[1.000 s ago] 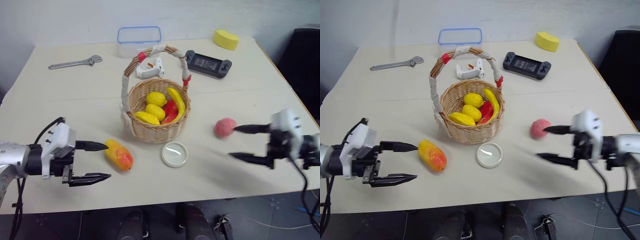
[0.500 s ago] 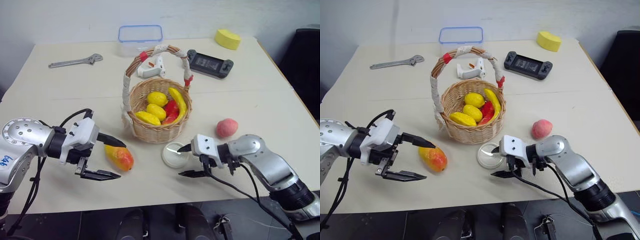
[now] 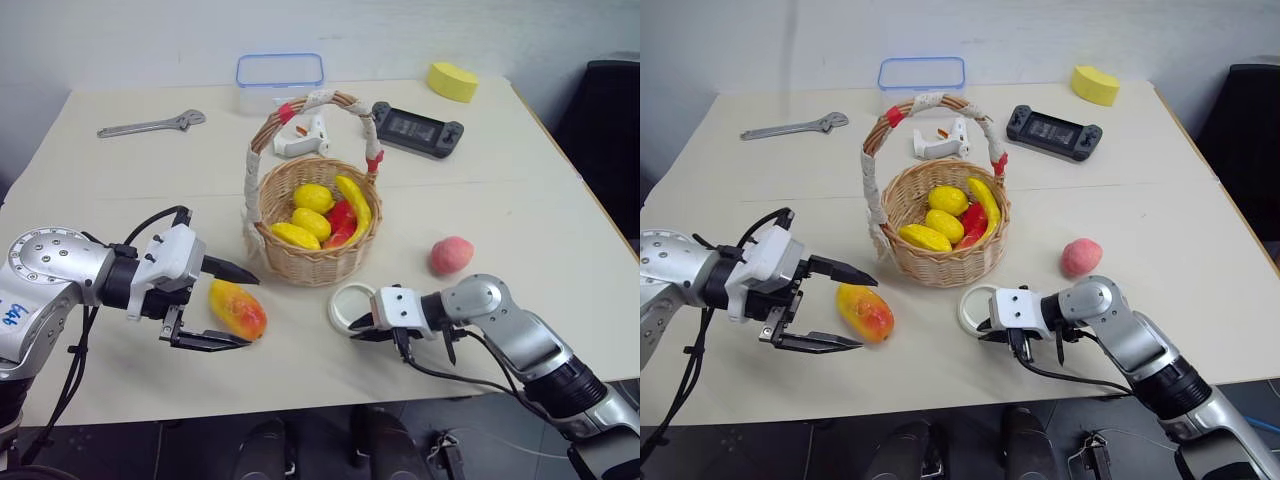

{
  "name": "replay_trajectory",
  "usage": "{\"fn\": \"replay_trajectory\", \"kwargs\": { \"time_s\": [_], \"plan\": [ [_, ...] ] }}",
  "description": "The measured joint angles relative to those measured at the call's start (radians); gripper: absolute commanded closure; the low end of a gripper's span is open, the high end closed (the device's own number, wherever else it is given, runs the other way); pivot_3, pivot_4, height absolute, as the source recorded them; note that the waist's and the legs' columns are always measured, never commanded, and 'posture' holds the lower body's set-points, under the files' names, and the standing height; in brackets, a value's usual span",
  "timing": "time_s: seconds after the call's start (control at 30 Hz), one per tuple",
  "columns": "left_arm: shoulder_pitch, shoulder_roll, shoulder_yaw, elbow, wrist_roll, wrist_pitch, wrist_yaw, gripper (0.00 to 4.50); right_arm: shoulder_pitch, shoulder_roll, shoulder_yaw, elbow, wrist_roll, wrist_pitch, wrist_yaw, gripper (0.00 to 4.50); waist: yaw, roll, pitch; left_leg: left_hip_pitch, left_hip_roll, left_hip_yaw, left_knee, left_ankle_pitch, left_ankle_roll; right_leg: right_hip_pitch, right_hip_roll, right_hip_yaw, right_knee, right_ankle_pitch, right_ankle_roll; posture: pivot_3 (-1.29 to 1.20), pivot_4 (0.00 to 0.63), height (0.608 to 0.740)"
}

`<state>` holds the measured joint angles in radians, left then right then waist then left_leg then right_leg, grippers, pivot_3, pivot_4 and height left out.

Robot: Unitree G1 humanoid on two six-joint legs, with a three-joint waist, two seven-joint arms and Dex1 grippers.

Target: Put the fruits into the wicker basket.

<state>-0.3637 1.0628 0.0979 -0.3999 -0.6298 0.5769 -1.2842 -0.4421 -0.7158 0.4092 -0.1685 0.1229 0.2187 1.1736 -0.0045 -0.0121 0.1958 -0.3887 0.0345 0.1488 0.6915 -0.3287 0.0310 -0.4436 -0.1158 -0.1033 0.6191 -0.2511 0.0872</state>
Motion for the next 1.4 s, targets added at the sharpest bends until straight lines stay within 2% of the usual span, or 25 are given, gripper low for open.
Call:
{"fn": "replay_trajectory", "kwargs": {
  "time_s": [0.17, 0.27, 0.4, 0.53, 0.63, 0.73, 0.83, 0.97, 1.17, 1.27, 1.4],
  "plan": [
    [-0.023, -0.026, -0.011, 0.009, 0.0, -0.001, -0.006, 0.0, 0.071, -0.014, -0.067, -0.053, 0.027, 0.011, -0.012, 4.48, 0.002, -0.001, 0.0, 0.0, 0.0, -0.001, 0.002, 0.0, 0.0, 0.0, 0.0, 0.0, 0.0, 0.0, 0.0, 0.0, 0.15, 0.74],
    [-0.023, -0.038, -0.016, 0.013, -0.002, 0.001, -0.005, 0.0, 0.172, -0.073, -0.162, -0.149, 0.1, 0.088, -0.016, 4.48, 0.008, -0.001, 0.0, -0.002, 0.0, -0.002, 0.002, 0.0, 0.0, 0.0, 0.0, 0.0, 0.001, 0.0, 0.0, 0.0, 0.15, 0.74],
    [-0.014, -0.062, -0.023, 0.012, -0.004, 0.003, 0.007, 0.0, 0.347, -0.169, -0.414, -0.293, 0.255, 0.22, -0.028, 4.48, 0.011, -0.001, -0.001, -0.001, 0.0, -0.002, 0.002, -0.001, 0.001, 0.001, 0.0, 0.0, 0.0, 0.0, 0.0, 0.0, 0.15, 0.74],
    [-0.013, -0.081, -0.03, 0.011, -0.004, 0.003, 0.018, 0.0, 0.475, -0.182, -0.624, -0.346, 0.336, 0.275, -0.057, 4.48, 0.007, -0.001, -0.001, -0.001, 0.0, -0.001, 0.002, -0.001, 0.001, 0.001, 0.0, 0.0, -0.003, 0.0, 0.0, 0.0, 0.15, 0.74],
    [-0.019, -0.09, -0.034, 0.017, -0.002, -0.002, 0.018, 0.0, 0.526, -0.199, -0.693, -0.35, 0.342, 0.284, -0.066, 4.48, 0.005, -0.001, -0.001, 0.0, 0.0, -0.001, 0.003, -0.001, 0.001, 0.001, 0.0, 0.001, -0.002, 0.0, 0.0, 0.0, 0.15, 0.74],
    [-0.027, -0.105, -0.042, 0.02, 0.003, -0.013, 0.018, 0.0, 0.548, -0.204, -0.702, -0.345, 0.329, 0.272, -0.079, 4.48, 0.005, -0.001, -0.001, 0.0, 0.0, -0.001, 0.002, -0.001, 0.001, 0.001, 0.0, 0.001, -0.002, 0.0, 0.0, 0.0, 0.15, 0.74],
    [-0.029, -0.105, -0.043, 0.022, 0.004, -0.016, 0.016, 0.0, 0.624, -0.241, -0.733, -0.283, 0.288, 0.244, -0.068, 4.48, 0.012, -0.001, -0.001, -0.001, 0.0, -0.001, 0.003, -0.001, 0.001, 0.001, 0.0, 0.001, -0.004, 0.0, 0.0, 0.0, 0.15, 0.74],
    [-0.049, -0.107, -0.038, 0.022, -0.011, -0.004, 0.02, 0.0, 0.685, -0.29, -0.819, -0.078, 0.21, 0.17, -0.058, 4.48, 0.022, -0.001, -0.001, -0.001, -0.001, -0.001, 0.005, -0.002, 0.003, 0.002, 0.0, 0.002, -0.005, 0.001, 0.001, 0.0, 0.15, 0.74],
    [-0.059, -0.148, -0.03, -0.015, -0.079, 0.042, 0.06, 0.0, 0.625, -0.296, -0.84, 0.24, 0.14, 0.059, -0.077, 4.48, 0.019, -0.001, -0.001, 0.002, 0.0, -0.001, 0.005, -0.002, 0.003, 0.004, 0.0, 0.002, -0.005, 0.001, 0.001, 0.0, 0.15, 0.74],
    [-0.059, -0.149, -0.03, -0.033, -0.087, 0.045, 0.071, 0.0, 0.596, -0.296, -0.84, 0.287, 0.137, 0.047, -0.078, 3.66, 0.014, -0.001, -0.001, 0.002, 0.0, -0.001, 0.005, -0.002, 0.003, 0.004, 0.0, 0.002, -0.004, 0.0, 0.001, 0.0, 0.15, 0.74],
    [-0.056, -0.15, -0.029, -0.039, -0.09, 0.046, 0.091, 0.0, 0.571, -0.296, -0.84, 0.297, 0.158, 0.067, -0.066, 2.26, 0.005, -0.001, -0.001, 0.002, 0.0, -0.001, 0.005, -0.002, 0.002, 0.005, 0.0, 0.002, -0.004, 0.0, 0.001, 0.0, 0.15, 0.74]
  ]
}}
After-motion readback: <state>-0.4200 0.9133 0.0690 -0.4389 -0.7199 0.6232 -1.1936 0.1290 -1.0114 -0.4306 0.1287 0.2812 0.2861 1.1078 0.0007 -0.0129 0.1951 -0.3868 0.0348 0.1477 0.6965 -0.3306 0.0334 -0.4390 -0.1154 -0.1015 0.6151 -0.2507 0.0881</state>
